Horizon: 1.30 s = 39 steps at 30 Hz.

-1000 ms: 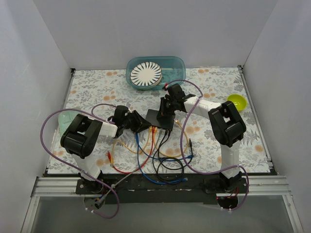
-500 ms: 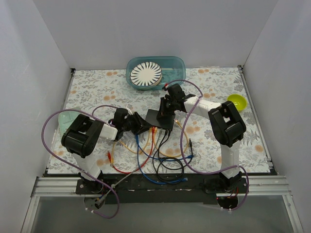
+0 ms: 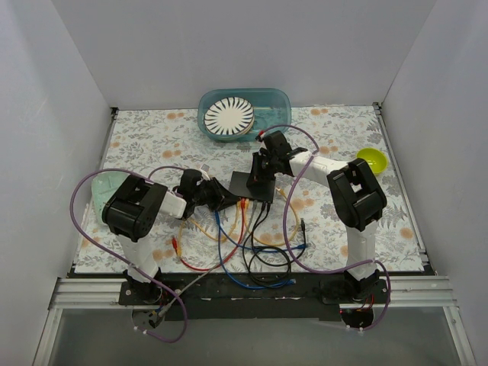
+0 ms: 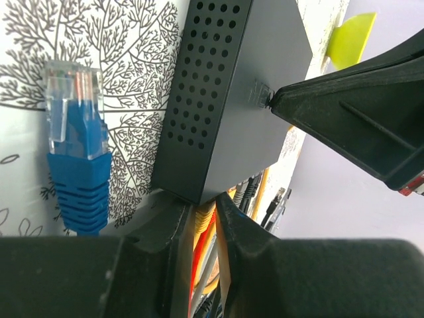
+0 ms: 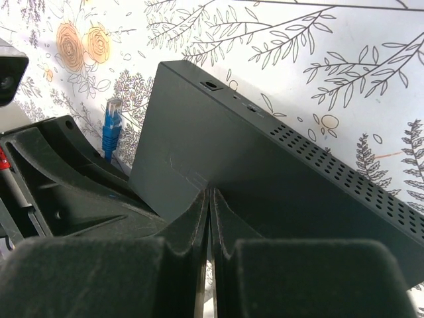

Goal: Pull the plug from the switch port

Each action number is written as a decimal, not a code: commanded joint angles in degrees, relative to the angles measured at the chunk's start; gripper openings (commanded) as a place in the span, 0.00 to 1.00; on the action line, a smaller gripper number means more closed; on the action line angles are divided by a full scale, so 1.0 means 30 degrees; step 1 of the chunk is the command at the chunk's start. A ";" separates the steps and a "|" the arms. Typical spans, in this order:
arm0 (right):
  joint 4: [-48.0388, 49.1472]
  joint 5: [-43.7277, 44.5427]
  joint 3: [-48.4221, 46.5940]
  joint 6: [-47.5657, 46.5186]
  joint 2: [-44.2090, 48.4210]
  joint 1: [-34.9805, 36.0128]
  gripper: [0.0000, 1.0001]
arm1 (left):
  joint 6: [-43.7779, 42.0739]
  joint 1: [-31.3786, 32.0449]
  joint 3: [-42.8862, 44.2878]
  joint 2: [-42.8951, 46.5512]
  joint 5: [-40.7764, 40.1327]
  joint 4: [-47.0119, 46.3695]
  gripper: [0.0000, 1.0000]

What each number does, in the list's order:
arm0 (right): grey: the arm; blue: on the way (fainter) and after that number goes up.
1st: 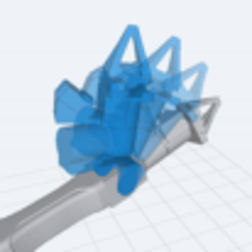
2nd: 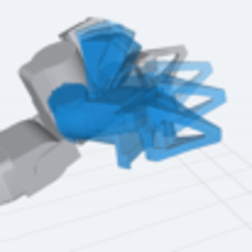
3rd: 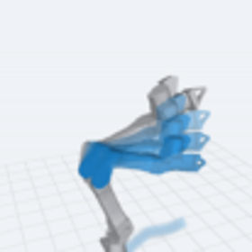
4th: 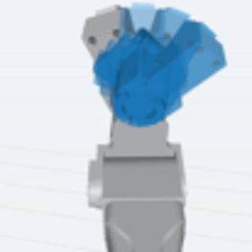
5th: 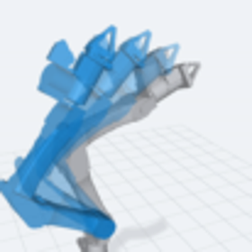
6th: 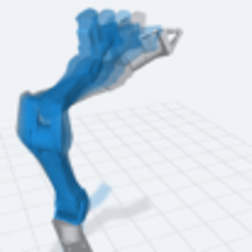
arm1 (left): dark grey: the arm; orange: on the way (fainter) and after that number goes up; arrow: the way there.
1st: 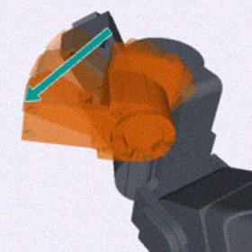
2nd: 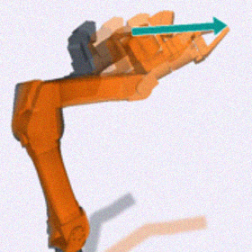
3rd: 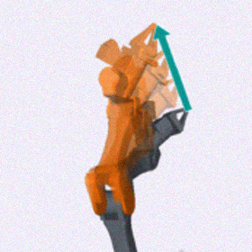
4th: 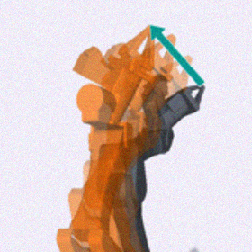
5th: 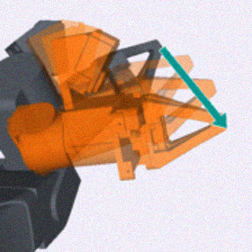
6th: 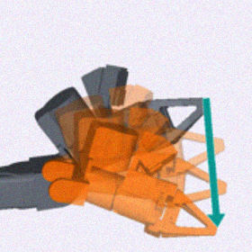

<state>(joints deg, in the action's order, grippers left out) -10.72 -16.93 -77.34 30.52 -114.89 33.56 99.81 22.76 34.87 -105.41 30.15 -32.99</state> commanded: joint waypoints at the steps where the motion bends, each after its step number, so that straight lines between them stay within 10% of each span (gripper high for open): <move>1: -0.1583 0.0749 0.1111 -0.0595 -0.0319 0.0180 0.10 | -0.0048 0.0293 -0.0432 -0.1369 -0.0882 0.1771 0.00; 31: -0.2403 0.1834 -0.0060 -0.0419 -0.0844 0.2172 0.10 | -0.1483 0.0293 -0.3009 0.1882 0.0379 0.2384 0.00; 39: -0.0822 0.2359 0.2107 -0.0945 0.2814 0.2202 0.10 | -0.1074 -0.1166 -0.3480 0.6769 -0.3247 0.7532 0.00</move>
<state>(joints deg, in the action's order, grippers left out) -15.05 -15.44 -74.13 29.67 -112.57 40.51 97.45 22.76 25.52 -93.27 29.87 -25.43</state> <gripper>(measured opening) 0.100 0.131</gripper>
